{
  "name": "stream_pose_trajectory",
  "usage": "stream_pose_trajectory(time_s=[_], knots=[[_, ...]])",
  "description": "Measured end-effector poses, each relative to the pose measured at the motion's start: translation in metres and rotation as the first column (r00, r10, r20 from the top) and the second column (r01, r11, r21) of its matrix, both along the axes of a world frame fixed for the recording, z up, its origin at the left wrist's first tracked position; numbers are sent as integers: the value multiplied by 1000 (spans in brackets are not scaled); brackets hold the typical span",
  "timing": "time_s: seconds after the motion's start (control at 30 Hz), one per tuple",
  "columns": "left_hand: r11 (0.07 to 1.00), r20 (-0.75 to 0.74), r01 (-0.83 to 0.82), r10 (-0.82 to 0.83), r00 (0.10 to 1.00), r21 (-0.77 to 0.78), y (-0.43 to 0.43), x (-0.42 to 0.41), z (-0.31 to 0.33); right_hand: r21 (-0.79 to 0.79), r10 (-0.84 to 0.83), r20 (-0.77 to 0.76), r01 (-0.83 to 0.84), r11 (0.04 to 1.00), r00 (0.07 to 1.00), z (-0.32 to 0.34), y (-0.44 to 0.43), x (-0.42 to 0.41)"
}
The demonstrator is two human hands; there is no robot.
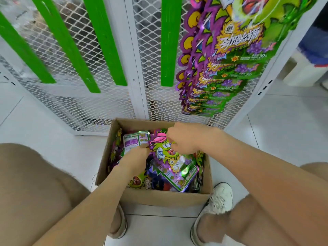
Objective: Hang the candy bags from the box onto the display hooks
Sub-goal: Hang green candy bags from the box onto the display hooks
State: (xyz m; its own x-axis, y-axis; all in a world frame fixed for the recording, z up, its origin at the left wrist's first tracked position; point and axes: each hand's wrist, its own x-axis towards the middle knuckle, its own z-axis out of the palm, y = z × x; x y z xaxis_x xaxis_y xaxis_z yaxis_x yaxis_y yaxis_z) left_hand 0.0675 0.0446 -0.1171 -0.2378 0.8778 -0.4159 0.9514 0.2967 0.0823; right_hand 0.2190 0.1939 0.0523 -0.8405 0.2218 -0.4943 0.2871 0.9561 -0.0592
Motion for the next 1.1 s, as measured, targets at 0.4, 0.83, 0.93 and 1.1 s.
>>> stream_pose_trajectory(time_s=[0.4,0.83,0.93,1.1], knots=[[913,323,-29,-114,940,407,21,-33,206,-302,-153,-263,70,951,953,39,8,15],[686,738,-494,-94,668,534,17,-22,273,-560,-480,-551,123,819,683,115,34,35],[669,714,-460,-152,683,583,30,-11,291,-378,-405,-731,169,910,549,128,38,37],[559,665,-450,-268,697,696,58,7,341,-389,-417,-868,155,908,270,174,48,49]])
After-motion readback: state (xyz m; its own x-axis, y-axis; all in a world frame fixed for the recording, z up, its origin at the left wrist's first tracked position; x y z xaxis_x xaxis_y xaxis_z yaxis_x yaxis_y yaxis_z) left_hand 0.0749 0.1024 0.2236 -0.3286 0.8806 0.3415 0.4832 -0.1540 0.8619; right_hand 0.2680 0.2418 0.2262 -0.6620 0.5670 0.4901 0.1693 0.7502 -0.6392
